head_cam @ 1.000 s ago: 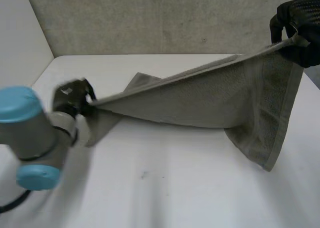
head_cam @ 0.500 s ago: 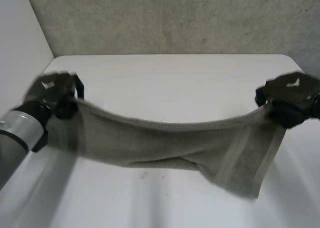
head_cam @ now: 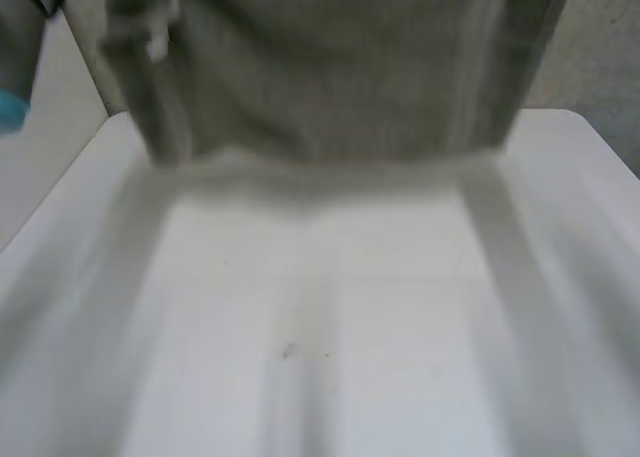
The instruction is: Fold the towel.
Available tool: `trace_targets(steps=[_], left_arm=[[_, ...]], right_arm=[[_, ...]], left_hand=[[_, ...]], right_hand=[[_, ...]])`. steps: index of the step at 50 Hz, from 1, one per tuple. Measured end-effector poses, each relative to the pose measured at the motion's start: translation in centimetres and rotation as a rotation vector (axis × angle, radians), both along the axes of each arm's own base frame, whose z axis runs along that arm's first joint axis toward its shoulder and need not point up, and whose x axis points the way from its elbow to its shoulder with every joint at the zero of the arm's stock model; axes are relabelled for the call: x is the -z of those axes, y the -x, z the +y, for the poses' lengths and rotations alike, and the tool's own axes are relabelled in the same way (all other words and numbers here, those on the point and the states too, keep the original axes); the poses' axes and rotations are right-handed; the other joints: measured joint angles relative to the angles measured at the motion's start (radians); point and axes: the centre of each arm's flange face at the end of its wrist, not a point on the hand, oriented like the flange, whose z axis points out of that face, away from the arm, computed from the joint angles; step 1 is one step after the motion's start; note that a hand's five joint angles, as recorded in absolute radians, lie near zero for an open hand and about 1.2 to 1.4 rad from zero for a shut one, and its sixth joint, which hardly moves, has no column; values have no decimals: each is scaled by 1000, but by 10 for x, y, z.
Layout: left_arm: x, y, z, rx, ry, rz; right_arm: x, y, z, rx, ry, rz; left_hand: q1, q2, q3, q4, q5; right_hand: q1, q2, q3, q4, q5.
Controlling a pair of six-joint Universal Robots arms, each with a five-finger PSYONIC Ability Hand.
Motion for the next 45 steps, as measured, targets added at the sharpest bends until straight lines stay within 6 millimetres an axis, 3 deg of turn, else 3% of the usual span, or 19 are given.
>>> trace_targets(steps=[4, 6, 10, 13, 14, 17, 21, 25, 30, 35, 45], left_arm=[[4, -4, 1, 1, -12, 56], [26, -6, -1, -4, -80, 55], [80, -10, 0, -17, -249, 17], [136, -14, 10, -21, -419, -34], [144, -15, 12, -20, -442, -42], [192, -17, 28, -6, -582, -97], [244, -18, 47, 13, -704, -182], [279, -20, 59, 13, -760, -279], [302, -23, 67, 0, -783, -380], [309, -26, 71, -12, -788, -426], [317, -32, 72, -33, -801, -432]], right_arm=[[8, 2, 4, -8, -51, -17], [26, 2, 5, -12, -136, 2], [67, 2, 10, -28, -307, 57], [113, 0, 18, -58, -466, 131], [120, 0, 20, -62, -488, 143], [172, 0, 33, -85, -631, 236], [230, 4, 53, -100, -775, 358], [269, 10, 71, -105, -869, 442], [288, 18, 88, -99, -931, 477], [283, 32, 91, -63, -933, 435], [272, 61, 82, -24, -921, 264]], left_hand=[[0, 0, 0, 0, 0], [0, 0, 0, 0, 0], [0, 0, 0, 0, 0], [0, 0, 0, 0, 0], [0, 0, 0, 0, 0], [0, 0, 0, 1, 0], [0, 0, 0, 1, 0], [0, 0, 0, 1, 0], [0, 0, 0, 1, 0], [0, -5, -4, -5, 0], [-433, -454, -451, -453, -446]], right_hand=[[0, 0, 2, 0, 0], [0, 0, 2, 0, 0], [0, 0, 2, 0, 0], [0, 0, 3, 0, 0], [0, 0, 3, 0, 0], [0, 0, 3, 0, 0], [0, 0, 3, 0, 0], [0, 0, 3, 0, 0], [0, 0, 3, 0, 0], [0, 0, 3, 0, 0], [0, 0, 3, 0, 0]])
